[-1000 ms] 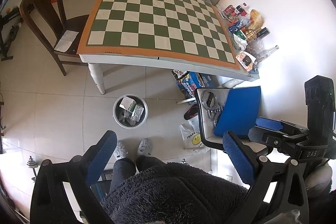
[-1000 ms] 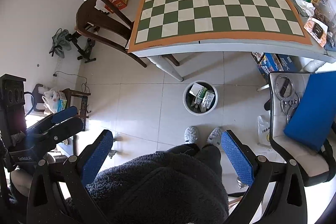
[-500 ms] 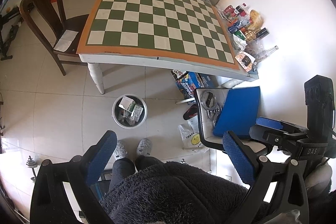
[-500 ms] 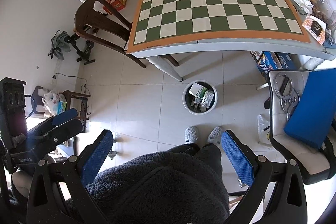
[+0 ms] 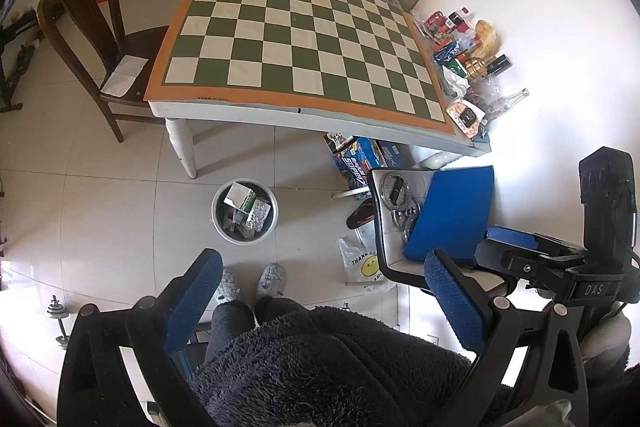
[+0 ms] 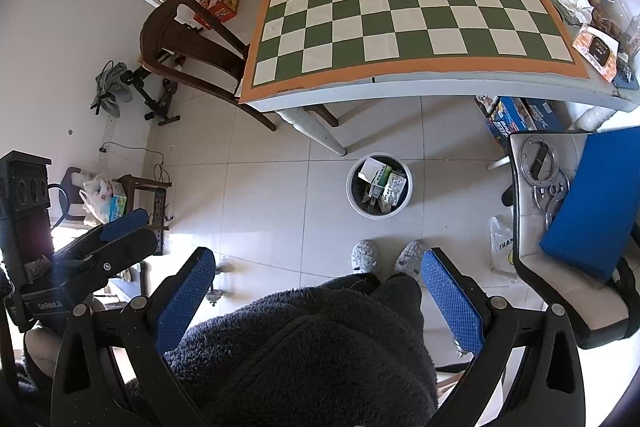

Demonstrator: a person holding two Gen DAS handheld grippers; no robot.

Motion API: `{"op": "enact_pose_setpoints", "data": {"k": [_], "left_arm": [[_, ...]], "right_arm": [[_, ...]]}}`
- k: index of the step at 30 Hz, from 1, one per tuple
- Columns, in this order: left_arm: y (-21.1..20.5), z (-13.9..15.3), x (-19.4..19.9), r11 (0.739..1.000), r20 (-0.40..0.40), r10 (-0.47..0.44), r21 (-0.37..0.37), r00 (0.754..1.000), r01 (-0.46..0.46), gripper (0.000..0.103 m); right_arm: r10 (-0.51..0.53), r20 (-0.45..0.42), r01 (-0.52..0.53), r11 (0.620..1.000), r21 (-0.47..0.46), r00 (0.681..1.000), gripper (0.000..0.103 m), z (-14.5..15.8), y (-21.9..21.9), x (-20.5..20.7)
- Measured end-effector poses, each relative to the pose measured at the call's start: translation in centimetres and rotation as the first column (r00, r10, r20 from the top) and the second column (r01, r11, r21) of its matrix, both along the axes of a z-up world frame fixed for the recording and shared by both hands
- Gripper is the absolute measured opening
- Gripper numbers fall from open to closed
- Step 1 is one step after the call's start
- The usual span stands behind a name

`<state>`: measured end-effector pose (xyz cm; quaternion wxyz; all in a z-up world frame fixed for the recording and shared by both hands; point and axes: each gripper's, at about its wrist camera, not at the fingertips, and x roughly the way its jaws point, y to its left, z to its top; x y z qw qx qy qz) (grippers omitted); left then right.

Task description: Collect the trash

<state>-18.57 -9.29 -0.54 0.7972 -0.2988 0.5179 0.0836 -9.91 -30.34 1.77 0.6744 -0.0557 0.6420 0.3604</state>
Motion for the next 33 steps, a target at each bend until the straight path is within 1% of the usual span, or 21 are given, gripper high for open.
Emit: {"op": "enact_pose_setpoints", "data": {"k": [9, 22, 26, 33], "left_arm": [[0.3, -0.1, -0.1, 1.0, -0.001, -0.003, -0.004, 1.0, 0.003, 0.103], [0.5, -0.1, -0.2, 1.0, -0.005, -0.008, -0.007, 1.0, 0.008, 0.103], [-0.4, -0.1, 0.0, 1.0, -0.006, 0.001, -0.005, 1.0, -0.001, 0.103], [-0.2, -0.1, -0.2, 1.0, -0.005, 0.005, -0.007, 1.0, -0.005, 0.103]], "right_arm": [[-0.007, -0.005, 0.007, 1.0, -0.001, 1.0, 0.103, -0.1, 0.3, -0.2], [-0.015, -0.027, 0.015, 1.0, -0.009, 1.0, 0.103, -0.9, 0.8, -1.1], [-0.014, -0.026, 0.014, 1.0, -0.007, 1.0, 0.103, -1.0, 0.9, -1.3], [-0.019, -0.028, 0.018, 1.0, -0.006, 0.999, 0.103, -0.8, 1.5, -1.3]]}}
